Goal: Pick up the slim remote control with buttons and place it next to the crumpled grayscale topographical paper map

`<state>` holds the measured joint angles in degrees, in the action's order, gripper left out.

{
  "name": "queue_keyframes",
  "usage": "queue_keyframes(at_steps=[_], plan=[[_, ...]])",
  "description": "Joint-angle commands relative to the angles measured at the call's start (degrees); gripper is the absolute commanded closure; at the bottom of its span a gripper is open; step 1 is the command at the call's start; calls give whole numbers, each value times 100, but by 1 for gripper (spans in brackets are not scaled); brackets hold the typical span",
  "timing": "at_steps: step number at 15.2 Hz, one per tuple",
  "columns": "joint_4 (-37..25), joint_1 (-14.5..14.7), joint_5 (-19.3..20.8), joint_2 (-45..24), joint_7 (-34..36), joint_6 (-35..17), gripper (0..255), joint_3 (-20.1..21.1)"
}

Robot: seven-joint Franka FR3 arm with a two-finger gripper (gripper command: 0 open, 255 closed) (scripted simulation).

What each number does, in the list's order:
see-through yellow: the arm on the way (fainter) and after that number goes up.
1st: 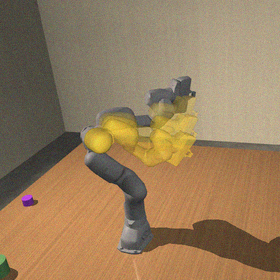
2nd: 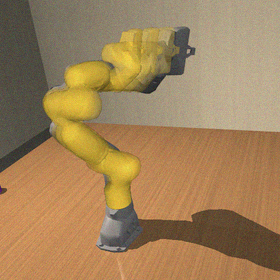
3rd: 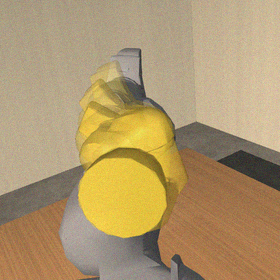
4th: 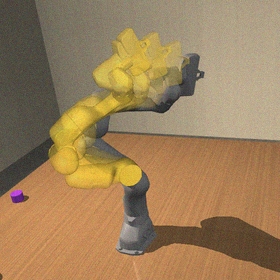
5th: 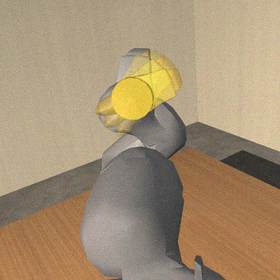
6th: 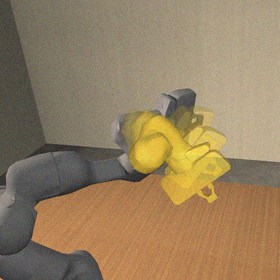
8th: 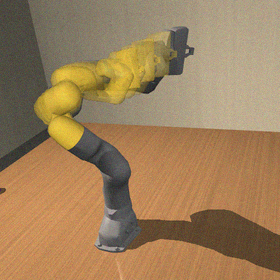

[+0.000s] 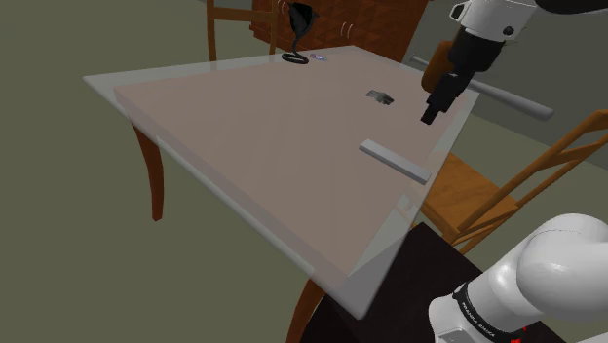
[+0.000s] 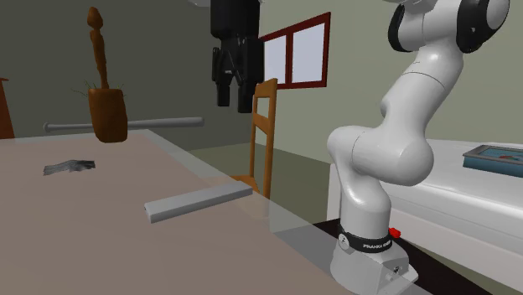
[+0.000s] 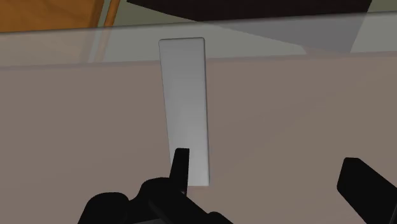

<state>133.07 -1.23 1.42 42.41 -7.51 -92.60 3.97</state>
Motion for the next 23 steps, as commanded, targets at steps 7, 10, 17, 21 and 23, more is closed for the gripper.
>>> queue_keyframes(at_steps=[7, 10, 17, 21, 23], plan=[[745, -168, 63, -405, -133, -1072, 0, -298], [1030, -255, 89, -719, -204, -1631, 0, -448], [1450, -352, 112, -1242, -292, -2527, 0, -623], [1700, -357, 123, -1395, -289, -2930, 0, -636], [1701, -357, 123, -1394, -289, -2930, 0, -636]])
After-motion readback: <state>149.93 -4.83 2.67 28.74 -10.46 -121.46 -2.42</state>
